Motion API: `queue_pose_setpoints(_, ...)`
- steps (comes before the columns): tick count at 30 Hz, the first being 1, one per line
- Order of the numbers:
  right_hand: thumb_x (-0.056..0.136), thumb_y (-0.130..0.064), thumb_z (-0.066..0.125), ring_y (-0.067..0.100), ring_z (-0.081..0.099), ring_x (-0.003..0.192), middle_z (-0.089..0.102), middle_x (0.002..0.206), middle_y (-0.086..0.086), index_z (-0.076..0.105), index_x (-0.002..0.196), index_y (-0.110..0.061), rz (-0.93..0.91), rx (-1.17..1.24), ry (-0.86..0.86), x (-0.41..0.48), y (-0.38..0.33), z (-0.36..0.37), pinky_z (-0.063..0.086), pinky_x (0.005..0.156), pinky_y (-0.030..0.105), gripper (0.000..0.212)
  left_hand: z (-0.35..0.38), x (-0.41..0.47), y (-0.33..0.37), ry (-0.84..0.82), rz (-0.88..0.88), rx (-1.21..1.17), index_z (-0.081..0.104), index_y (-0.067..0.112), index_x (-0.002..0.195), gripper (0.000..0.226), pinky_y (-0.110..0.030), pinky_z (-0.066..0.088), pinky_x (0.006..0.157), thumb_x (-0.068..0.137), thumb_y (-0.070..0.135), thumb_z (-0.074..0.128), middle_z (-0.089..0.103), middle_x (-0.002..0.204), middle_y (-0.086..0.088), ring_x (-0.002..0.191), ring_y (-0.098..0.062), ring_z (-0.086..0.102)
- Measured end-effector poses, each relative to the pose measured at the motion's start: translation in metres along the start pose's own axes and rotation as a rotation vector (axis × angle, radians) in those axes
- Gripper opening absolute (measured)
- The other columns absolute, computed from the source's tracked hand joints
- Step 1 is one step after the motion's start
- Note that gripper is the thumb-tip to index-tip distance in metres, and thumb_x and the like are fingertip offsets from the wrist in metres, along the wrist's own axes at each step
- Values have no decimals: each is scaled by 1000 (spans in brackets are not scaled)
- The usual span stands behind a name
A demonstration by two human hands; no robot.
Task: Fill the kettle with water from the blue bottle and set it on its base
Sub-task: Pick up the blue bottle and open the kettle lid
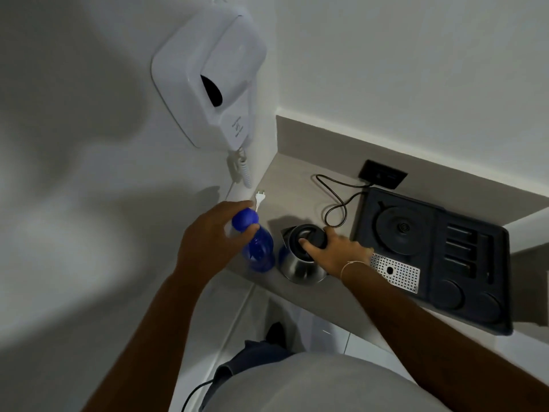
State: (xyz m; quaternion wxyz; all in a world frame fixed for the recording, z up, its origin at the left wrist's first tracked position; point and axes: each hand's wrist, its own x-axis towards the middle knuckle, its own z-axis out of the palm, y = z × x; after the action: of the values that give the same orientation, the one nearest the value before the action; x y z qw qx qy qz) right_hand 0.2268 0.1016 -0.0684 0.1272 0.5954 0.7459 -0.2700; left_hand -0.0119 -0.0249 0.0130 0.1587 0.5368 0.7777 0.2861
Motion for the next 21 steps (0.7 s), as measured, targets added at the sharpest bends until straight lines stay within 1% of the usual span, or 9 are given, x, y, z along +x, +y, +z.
queue_pose_setpoints(2, 75, -97, 34, 35, 68, 112, 71, 116, 5, 55, 125, -37, 8, 60, -4, 2, 2, 5, 43, 101, 51, 81, 5, -13, -14, 170, -68, -93, 68, 31, 134, 42, -22, 52, 84, 94, 37, 80, 68, 117, 18, 92, -4, 64)
queue_pose_setpoints(4, 75, -95, 41, 36, 69, 109, 74, 114, 6, 56, 123, -36, 14, 177, 4, 1, 5, 8, 52, 95, 46, 78, 20, -29, -37, 239, -197, -177, 69, 26, 131, 38, -29, 58, 81, 95, 31, 79, 69, 110, 10, 89, -6, 67)
queue_pose_setpoints(7, 76, -90, 53, 35, 70, 109, 74, 112, 5, 55, 125, -31, 17, 288, 35, -1, 6, 10, 54, 89, 41, 77, 49, -43, -71, 120, -430, -242, 72, 25, 125, 30, -44, 60, 96, 96, 25, 79, 72, 114, 1, 101, -19, 68)
queue_pose_setpoints(8, 79, -85, 59, 34, 70, 110, 73, 111, 5, 54, 126, -29, 20, 313, 44, -1, 6, 10, 51, 86, 39, 74, 59, -42, -80, 70, -479, -262, 72, 31, 113, 20, -47, 58, 99, 97, 21, 78, 72, 110, 1, 102, -21, 66)
queue_pose_setpoints(9, 81, -81, 63, 34, 70, 110, 71, 107, 3, 53, 126, -27, 25, 332, 43, -1, 5, 10, 48, 84, 38, 70, 68, -39, -90, 26, -492, -257, 68, 36, 99, 21, -48, 57, 99, 97, 17, 77, 71, 103, 3, 100, -22, 65)
queue_pose_setpoints(11, 83, -77, 66, 34, 70, 109, 67, 101, 1, 52, 122, -25, 27, 342, 60, -1, 5, 12, 47, 83, 39, 67, 95, -31, -118, -38, -414, -179, 62, 32, 83, 28, -53, 61, 91, 95, 11, 76, 70, 91, 0, 86, -23, 65)
queue_pose_setpoints(14, 81, -78, 63, 35, 70, 104, 70, 100, 2, 49, 118, -25, 15, 322, 99, 0, 3, 15, 54, 84, 41, 66, 145, -15, -174, -111, -342, -49, 60, 26, 81, 21, -55, 61, 76, 91, 13, 74, 66, 82, 1, 76, -21, 64)
queue_pose_setpoints(18, 81, -78, 58, 33, 70, 97, 72, 98, 4, 44, 115, -27, -14, 316, 99, 1, 3, 16, 58, 85, 44, 63, 174, -11, -194, -123, -212, -26, 59, 30, 85, 10, -54, 60, 76, 90, 35, 66, 66, 89, 0, 82, -25, 65)
queue_pose_setpoints(21, 79, -79, 52, 34, 69, 94, 72, 94, 4, 40, 112, -29, -27, 324, 108, 1, 4, 17, 59, 87, 48, 61, 163, -17, -166, -107, -188, 12, 65, 20, 108, 28, -47, 59, 90, 87, 33, 78, 69, 111, -4, 105, -26, 66)
